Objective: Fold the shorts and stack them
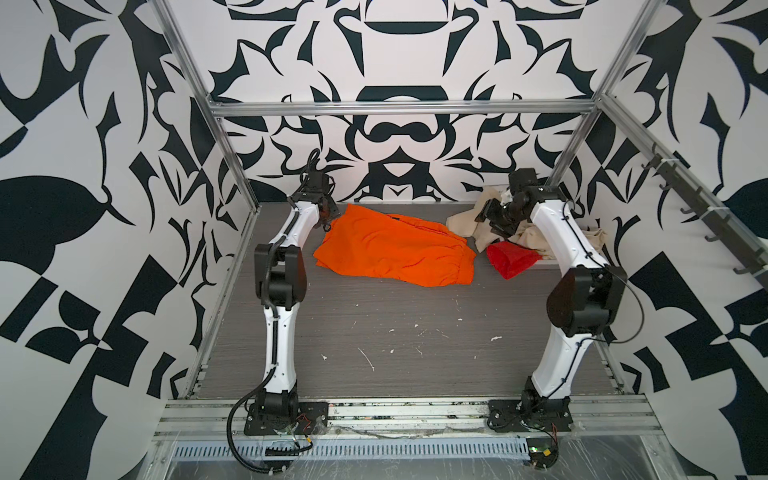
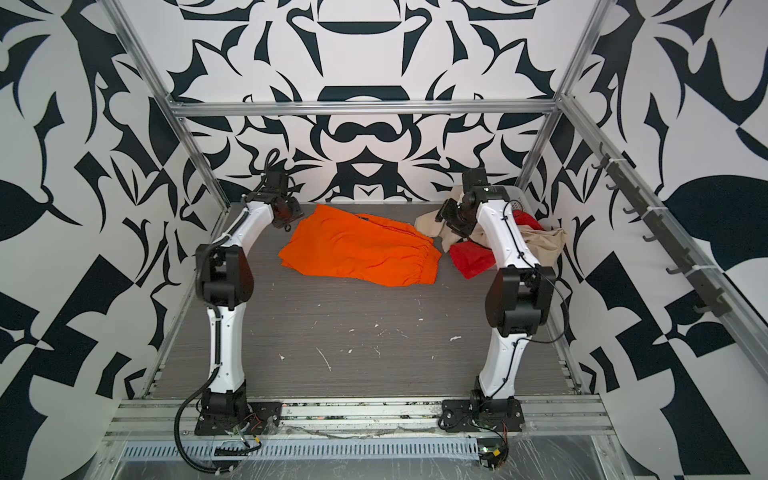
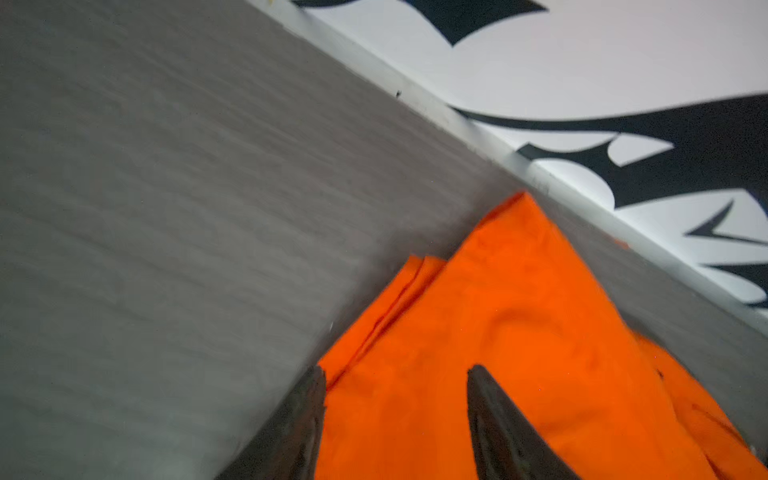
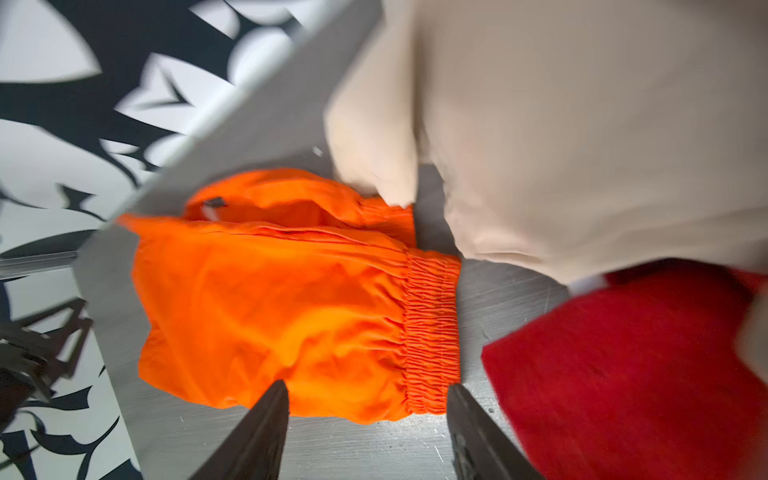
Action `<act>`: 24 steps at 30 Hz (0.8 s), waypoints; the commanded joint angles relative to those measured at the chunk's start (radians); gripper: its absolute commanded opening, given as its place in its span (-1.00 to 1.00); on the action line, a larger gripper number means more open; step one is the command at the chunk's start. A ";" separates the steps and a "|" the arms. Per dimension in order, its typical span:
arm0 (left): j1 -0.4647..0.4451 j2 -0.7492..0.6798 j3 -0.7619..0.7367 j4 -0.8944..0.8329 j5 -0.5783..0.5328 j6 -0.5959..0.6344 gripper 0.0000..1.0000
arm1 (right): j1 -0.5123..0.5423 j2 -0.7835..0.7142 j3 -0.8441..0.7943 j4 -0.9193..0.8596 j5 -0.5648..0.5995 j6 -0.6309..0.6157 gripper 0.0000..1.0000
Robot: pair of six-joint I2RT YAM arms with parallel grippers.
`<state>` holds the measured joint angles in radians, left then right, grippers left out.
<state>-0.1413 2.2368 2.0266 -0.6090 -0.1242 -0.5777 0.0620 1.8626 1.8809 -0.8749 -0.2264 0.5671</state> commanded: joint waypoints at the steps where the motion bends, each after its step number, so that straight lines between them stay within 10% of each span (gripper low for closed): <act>1: -0.004 -0.194 -0.172 0.129 0.125 -0.012 0.10 | 0.095 -0.109 -0.078 0.101 0.076 -0.056 0.29; 9: -0.022 -0.180 -0.380 0.208 0.307 -0.110 -0.13 | 0.289 -0.085 -0.295 0.382 0.009 -0.010 0.23; 24: -0.040 -0.112 -0.509 0.099 0.160 -0.096 -0.22 | 0.349 0.186 -0.326 0.412 0.008 -0.009 0.18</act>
<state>-0.1825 2.1731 1.6035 -0.4221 0.0963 -0.6792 0.4118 2.1071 1.5913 -0.4862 -0.2127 0.5507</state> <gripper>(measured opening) 0.393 0.593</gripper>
